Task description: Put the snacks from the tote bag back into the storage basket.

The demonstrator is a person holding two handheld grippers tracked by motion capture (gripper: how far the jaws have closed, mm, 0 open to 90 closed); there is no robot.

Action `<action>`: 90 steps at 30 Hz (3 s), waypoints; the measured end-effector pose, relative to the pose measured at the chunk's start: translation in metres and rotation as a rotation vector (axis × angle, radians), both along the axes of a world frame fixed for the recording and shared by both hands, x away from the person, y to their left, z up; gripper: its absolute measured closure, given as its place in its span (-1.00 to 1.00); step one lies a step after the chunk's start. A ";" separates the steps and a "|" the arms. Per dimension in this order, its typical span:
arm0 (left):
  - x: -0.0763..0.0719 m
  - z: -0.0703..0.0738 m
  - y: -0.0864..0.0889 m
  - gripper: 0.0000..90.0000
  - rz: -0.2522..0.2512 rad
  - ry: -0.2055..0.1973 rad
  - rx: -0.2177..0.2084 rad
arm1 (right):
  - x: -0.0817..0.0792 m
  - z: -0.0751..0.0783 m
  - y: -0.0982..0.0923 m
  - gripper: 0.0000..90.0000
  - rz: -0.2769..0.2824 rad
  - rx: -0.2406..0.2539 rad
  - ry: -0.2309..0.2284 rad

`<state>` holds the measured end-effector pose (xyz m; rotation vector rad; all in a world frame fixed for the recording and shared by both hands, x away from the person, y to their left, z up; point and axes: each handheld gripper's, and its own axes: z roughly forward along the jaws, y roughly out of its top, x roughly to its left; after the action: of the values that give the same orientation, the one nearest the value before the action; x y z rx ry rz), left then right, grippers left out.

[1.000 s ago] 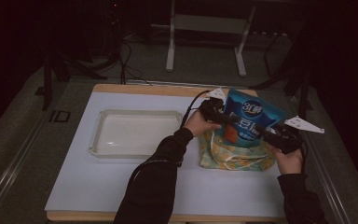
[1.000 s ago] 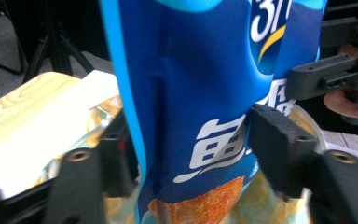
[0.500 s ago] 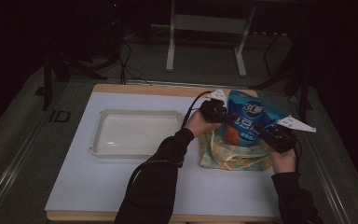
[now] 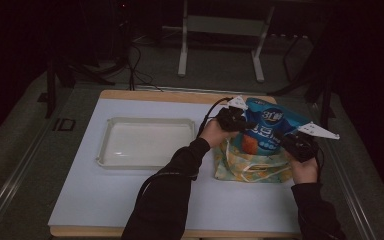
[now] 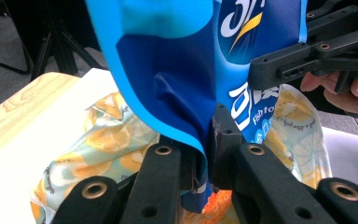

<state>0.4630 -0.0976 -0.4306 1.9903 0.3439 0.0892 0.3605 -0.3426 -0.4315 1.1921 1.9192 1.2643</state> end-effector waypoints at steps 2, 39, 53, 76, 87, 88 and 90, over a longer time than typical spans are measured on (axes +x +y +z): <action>-0.001 0.003 0.001 0.90 0.004 -0.002 -0.004 | 0.000 0.002 0.001 0.90 0.000 -0.003 -0.004; -0.018 0.114 0.018 0.96 0.058 -0.111 -0.047 | -0.005 0.106 0.014 0.95 0.028 -0.037 -0.147; -0.032 0.160 0.044 0.96 0.095 -0.168 -0.047 | -0.010 0.150 0.037 0.95 0.064 -0.052 -0.209; -0.055 0.164 0.135 0.96 0.222 -0.175 -0.030 | 0.000 0.157 0.118 0.95 0.197 -0.057 -0.213; -0.066 0.163 0.180 0.96 0.291 -0.174 -0.024 | 0.006 0.156 0.163 0.95 0.262 -0.053 -0.210; -0.067 0.163 0.184 0.96 0.297 -0.173 -0.024 | 0.007 0.155 0.165 0.95 0.265 -0.050 -0.211; -0.069 0.163 0.193 0.96 0.308 -0.172 -0.020 | 0.008 0.155 0.173 0.95 0.276 -0.048 -0.213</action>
<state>0.3936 0.0954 -0.2677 1.8806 0.5346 0.4478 0.3681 -0.1697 -0.2766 0.7514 1.9882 1.4135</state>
